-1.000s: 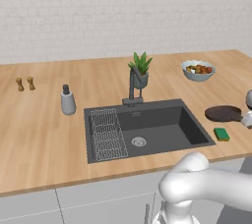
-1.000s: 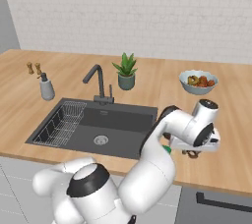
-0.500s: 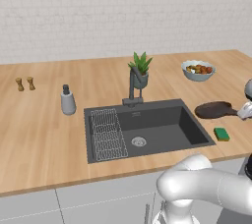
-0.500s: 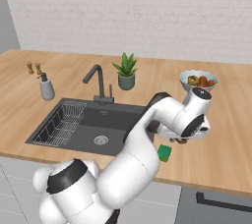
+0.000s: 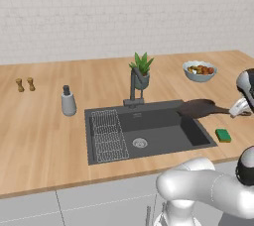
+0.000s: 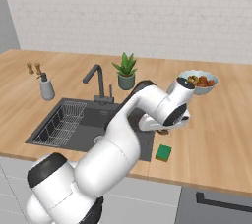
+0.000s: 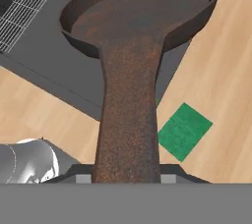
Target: Pick the pan and sponge and place them into the sink. Then turn on the water.
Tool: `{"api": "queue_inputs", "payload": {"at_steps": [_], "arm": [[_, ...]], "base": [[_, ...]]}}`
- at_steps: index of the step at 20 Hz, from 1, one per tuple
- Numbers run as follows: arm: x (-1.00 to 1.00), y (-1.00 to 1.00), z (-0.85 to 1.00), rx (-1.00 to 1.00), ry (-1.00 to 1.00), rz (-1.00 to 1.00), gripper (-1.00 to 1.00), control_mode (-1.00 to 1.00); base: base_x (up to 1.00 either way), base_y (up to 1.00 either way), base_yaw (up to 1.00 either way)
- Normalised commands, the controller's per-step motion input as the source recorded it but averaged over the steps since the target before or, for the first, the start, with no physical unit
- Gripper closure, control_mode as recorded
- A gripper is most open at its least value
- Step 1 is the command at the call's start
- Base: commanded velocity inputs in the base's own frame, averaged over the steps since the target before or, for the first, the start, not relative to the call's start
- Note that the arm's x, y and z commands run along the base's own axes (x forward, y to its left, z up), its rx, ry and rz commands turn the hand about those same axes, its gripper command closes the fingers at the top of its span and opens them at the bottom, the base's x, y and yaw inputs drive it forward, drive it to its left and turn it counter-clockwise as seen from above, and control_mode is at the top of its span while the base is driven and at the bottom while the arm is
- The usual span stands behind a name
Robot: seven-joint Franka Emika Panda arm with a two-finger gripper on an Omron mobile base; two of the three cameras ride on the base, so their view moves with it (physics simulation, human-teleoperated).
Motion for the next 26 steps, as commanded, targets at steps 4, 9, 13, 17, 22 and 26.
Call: {"api": "queue_inputs", "payload": {"at_steps": [4,9,13,17,22,26], "arm": [[0.00,1.00,-0.21,0.00,0.01,0.21,1.00,-1.00],[0.07,0.98,-0.18,0.00,0.00,0.20,1.00,-1.00],[0.27,0.96,-0.36,0.00,0.03,0.13,1.00,-1.00],[0.53,0.42,-0.39,0.03,0.10,0.05,1.00,-1.00],[0.71,0.00,-0.49,0.06,0.03,0.01,1.00,-1.00],[0.63,0.00,-0.77,0.01,0.05,0.02,1.00,-1.00]], "base": [[0.00,0.00,0.00],[0.00,0.00,0.00],[0.00,0.00,0.00],[0.00,0.00,0.00],[0.00,0.00,0.00],[0.00,0.00,0.00]]}}
